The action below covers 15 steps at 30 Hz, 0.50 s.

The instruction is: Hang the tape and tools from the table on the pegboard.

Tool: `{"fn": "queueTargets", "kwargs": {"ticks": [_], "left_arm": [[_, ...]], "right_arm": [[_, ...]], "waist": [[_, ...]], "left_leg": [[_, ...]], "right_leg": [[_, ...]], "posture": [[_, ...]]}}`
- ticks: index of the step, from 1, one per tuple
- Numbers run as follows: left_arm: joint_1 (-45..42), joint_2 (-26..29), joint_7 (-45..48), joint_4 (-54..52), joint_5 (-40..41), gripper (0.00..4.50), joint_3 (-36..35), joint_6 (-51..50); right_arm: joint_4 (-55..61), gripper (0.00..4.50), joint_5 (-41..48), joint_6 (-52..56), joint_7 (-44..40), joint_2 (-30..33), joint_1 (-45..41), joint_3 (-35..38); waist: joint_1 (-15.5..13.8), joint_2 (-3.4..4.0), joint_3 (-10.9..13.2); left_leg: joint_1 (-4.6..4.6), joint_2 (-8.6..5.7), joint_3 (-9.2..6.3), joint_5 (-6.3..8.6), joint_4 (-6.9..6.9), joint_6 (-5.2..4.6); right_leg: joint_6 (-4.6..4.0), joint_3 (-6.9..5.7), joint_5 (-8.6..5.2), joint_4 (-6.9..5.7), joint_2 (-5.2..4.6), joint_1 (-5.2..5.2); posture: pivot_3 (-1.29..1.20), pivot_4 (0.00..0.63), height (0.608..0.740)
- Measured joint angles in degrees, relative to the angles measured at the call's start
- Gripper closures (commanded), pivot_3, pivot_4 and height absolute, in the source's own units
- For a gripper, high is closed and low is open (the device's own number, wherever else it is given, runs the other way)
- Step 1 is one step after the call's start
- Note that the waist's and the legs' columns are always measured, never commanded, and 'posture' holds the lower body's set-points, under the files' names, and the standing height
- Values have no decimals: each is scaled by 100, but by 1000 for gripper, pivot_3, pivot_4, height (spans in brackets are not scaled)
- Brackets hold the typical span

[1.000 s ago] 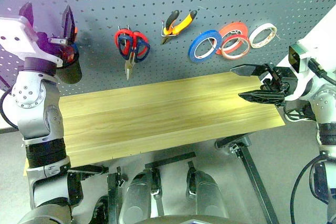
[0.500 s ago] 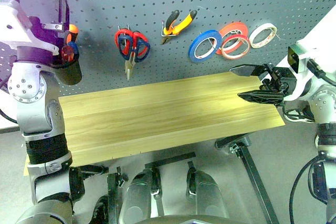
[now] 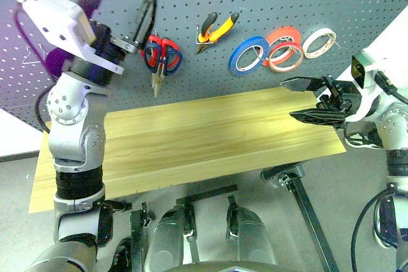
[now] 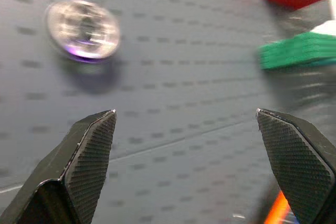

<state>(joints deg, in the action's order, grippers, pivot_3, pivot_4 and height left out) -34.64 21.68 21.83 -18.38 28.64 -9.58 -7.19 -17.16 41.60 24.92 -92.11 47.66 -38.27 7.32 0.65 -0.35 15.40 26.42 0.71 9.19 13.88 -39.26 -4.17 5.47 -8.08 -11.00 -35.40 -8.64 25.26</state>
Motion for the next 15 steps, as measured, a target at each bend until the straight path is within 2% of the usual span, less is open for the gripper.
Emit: {"fn": "queueTargets", "kwargs": {"ticks": [6, 11, 15], "left_arm": [[550, -147, 452, -5, 698, 27, 294, -837], [1076, -40, 896, 29, 774, 27, 609, -1228], [1621, -28, 1172, 117, 1146, 27, 701, -1884]], "right_arm": [[94, 0, 78, -9, 0, 36, 140, 42], [191, 0, 142, -7, 0, 68, 266, 81], [317, 0, 147, 6, -1, 69, 417, 156]], "waist": [[14, 1, -2], [10, 2, -4], [17, 6, -16]], "left_leg": [[-1, 0, 0, -1, -3, -3], [0, 0, -1, 0, -5, 0], [0, 1, -4, 8, -5, 12]], "right_leg": [[0, 0, 0, -3, 2, -1], [0, -1, 0, -3, 0, -1], [-1, -1, 0, -3, -2, 1]], "posture": [[-58, 181, 723], [-67, 178, 723], [-67, 176, 723]]}}
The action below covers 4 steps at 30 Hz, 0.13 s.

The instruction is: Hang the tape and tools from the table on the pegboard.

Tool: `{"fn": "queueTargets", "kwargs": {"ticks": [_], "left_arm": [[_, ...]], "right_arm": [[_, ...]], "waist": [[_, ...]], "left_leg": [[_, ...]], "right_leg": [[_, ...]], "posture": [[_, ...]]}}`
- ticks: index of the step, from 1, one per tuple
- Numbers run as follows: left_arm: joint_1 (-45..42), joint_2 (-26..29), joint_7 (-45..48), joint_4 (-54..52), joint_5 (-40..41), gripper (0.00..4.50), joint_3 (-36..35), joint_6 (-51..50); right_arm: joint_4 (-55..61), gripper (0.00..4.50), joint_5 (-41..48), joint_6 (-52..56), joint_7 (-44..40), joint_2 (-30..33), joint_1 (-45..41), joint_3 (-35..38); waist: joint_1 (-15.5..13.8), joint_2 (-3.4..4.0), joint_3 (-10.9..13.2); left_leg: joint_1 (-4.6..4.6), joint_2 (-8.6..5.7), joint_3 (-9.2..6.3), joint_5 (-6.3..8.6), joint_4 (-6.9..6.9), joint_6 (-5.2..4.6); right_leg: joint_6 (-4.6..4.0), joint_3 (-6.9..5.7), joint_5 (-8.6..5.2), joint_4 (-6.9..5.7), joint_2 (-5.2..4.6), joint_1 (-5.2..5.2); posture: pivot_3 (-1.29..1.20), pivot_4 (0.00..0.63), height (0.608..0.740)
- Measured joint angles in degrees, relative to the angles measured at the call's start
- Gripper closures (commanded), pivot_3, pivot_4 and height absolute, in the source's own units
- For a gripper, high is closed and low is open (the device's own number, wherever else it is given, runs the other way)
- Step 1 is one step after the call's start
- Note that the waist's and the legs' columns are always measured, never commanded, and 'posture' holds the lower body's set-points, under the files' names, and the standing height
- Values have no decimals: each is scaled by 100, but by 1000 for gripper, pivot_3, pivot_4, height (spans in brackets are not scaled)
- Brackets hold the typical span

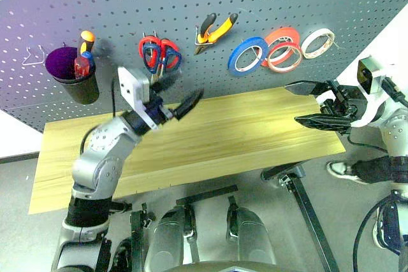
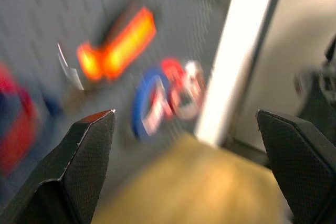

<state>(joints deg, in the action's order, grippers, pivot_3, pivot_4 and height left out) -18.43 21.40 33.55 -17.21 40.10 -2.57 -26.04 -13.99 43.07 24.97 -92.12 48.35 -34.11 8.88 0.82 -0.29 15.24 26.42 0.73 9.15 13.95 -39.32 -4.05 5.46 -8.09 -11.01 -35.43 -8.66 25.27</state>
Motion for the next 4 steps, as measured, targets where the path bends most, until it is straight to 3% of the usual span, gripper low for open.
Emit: {"fn": "queueTargets", "kwargs": {"ticks": [4], "left_arm": [[196, 385, 344, 216, 120, 27, 3, -458]], "right_arm": [[264, 0, 11, 52, 45, -44, 207, 83]], "waist": [[4, 0, -12]], "left_leg": [[0, 1, -2, 1, 0, 3]], "right_leg": [[-3, 0, 1, 2, -5, 2]], "posture": [[-61, 172, 723]]}}
